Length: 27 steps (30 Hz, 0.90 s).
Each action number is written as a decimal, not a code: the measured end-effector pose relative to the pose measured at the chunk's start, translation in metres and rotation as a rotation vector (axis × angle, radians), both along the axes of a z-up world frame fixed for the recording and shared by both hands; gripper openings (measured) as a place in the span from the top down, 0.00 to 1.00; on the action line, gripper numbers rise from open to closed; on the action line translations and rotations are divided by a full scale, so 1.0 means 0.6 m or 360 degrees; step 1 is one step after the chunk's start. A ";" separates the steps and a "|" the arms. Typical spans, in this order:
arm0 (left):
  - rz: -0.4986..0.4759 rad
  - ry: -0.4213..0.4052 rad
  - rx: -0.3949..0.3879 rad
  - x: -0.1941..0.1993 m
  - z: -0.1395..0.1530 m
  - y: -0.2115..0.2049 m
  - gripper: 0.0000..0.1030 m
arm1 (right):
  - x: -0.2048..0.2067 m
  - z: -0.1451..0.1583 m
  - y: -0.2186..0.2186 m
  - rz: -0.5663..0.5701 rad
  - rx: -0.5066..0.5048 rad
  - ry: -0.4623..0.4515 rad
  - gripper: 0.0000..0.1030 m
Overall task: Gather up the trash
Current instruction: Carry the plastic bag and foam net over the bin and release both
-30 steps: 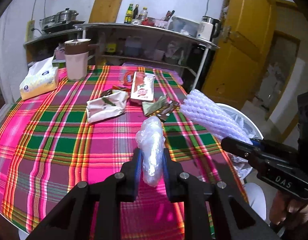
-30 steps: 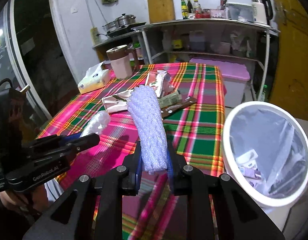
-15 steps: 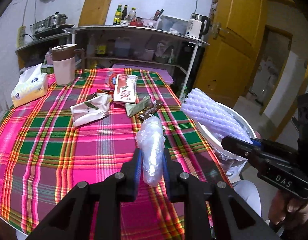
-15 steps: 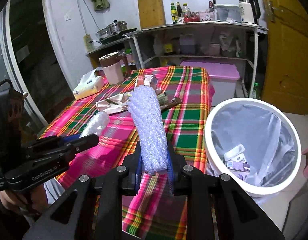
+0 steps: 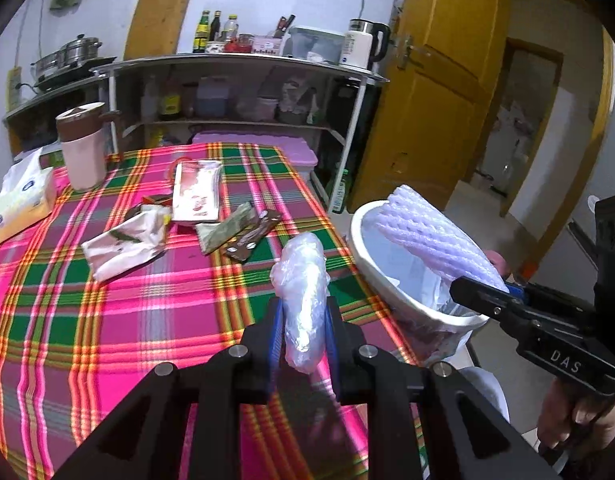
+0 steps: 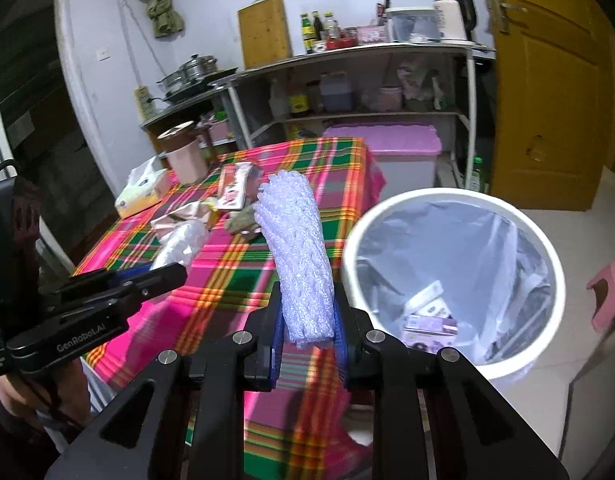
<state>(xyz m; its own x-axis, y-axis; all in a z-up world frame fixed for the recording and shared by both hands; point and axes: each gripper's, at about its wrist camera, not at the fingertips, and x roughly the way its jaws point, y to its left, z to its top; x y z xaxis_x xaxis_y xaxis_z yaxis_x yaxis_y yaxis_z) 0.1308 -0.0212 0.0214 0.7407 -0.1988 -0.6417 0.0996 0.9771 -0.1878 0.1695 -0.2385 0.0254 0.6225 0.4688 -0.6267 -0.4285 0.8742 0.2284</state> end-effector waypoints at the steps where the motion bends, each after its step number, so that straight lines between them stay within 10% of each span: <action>1: -0.0012 0.0000 0.0002 0.005 0.000 -0.006 0.80 | 0.002 0.000 -0.005 -0.0014 -0.0001 0.0000 0.79; 27: -0.0331 0.0026 0.0000 0.119 -0.018 -0.164 0.80 | 0.042 -0.032 -0.147 -0.0355 -0.0020 0.0090 0.79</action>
